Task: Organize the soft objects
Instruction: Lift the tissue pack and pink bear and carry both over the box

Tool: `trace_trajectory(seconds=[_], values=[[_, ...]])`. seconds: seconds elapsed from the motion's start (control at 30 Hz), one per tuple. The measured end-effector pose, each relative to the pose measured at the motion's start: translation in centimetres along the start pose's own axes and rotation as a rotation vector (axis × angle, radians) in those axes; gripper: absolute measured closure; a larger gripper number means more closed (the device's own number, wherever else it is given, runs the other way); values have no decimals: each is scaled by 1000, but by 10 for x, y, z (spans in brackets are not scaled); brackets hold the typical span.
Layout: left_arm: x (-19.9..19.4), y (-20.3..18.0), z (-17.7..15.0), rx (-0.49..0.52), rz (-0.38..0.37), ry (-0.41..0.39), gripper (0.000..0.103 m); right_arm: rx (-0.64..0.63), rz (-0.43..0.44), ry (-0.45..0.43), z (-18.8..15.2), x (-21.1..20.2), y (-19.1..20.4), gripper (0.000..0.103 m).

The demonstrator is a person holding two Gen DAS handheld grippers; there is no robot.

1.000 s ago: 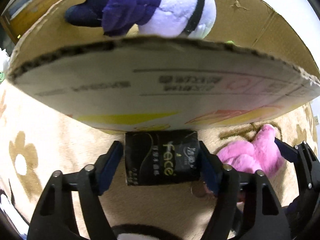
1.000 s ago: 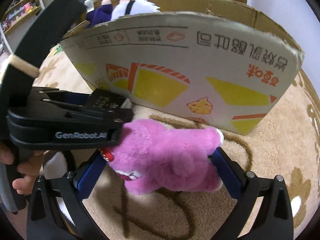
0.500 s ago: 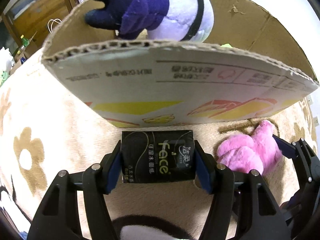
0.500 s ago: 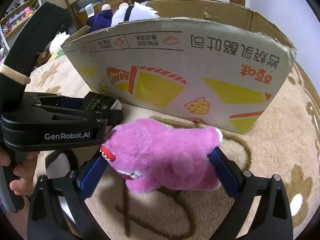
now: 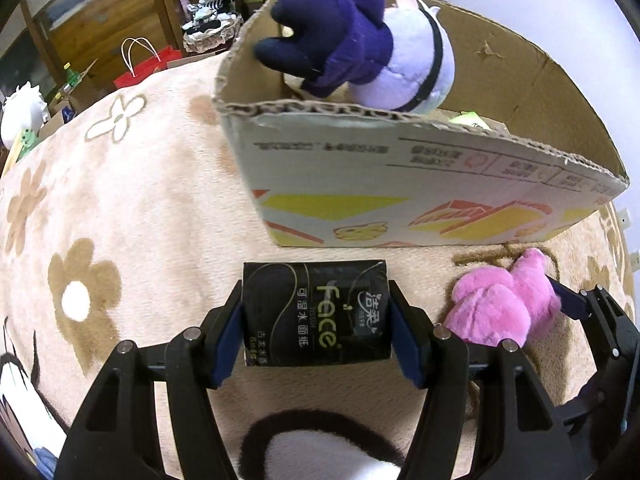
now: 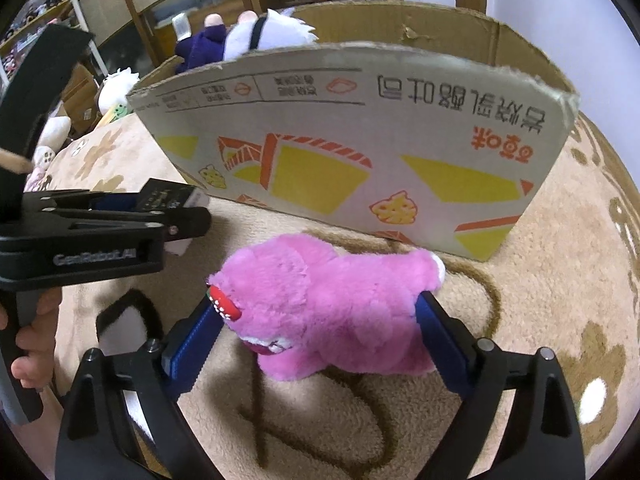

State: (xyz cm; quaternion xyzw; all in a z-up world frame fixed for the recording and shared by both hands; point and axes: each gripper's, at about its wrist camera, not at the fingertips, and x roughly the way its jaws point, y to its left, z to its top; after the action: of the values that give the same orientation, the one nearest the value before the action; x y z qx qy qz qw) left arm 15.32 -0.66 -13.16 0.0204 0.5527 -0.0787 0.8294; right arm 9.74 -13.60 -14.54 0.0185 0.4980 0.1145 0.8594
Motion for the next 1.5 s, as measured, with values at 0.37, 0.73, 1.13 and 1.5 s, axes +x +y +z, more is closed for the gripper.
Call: trace_trajectory(seconds=[0.37,0.73,1.13,1.5], values=[[-12,-9,-9,7,20,-31,39,-30,-85,3,4,23,5,2],[-54,-17,-25,26,29,-167,39,5,-41,-57,4,-12,2,5],[-110,-13,-33,34,31,-346,39,0,-52,-232,0,-90,7,5],[-164,-19,-34,79,42,-567,39,-7,-50,-386,18,-142,3,5]])
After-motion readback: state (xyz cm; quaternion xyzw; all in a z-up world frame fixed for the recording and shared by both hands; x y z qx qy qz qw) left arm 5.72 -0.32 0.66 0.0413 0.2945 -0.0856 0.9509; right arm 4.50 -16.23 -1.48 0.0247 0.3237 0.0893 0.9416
